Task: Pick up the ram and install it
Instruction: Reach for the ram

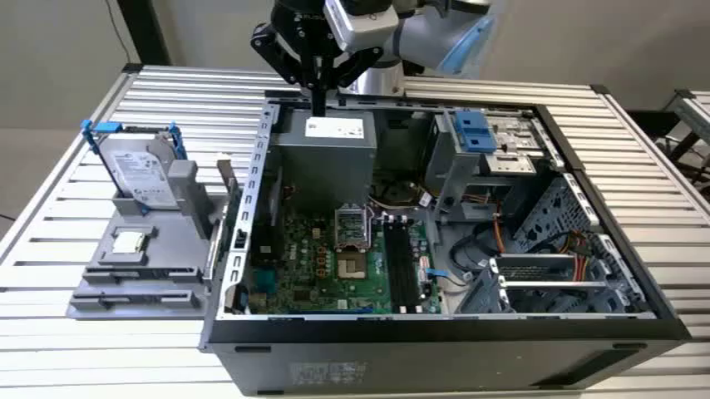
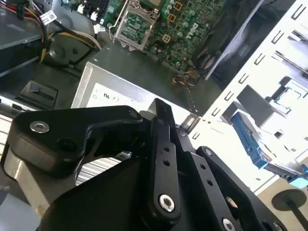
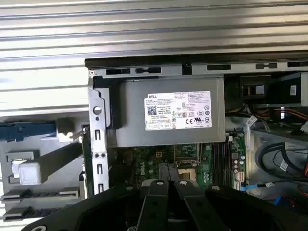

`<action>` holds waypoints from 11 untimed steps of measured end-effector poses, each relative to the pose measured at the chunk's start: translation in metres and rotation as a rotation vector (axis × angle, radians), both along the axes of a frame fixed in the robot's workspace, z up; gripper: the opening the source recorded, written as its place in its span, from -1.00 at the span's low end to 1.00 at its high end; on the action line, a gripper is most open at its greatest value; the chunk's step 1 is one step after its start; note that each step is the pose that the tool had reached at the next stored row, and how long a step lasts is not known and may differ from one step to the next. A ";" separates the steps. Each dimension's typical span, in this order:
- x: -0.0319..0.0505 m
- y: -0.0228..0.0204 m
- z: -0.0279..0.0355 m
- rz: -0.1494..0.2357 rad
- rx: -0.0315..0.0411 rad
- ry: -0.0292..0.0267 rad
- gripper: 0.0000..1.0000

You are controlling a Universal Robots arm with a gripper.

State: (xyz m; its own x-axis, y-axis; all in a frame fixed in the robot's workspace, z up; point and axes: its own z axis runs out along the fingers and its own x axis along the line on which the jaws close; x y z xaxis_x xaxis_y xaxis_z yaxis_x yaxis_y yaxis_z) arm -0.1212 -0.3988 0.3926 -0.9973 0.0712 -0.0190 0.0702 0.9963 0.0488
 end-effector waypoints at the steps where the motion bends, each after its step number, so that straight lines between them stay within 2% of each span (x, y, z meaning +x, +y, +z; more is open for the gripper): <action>1: 0.0000 0.0000 0.0000 0.000 0.0001 0.0000 -1.00; 11: -0.0009 -0.0001 0.0000 0.000 0.0023 0.0000 -1.00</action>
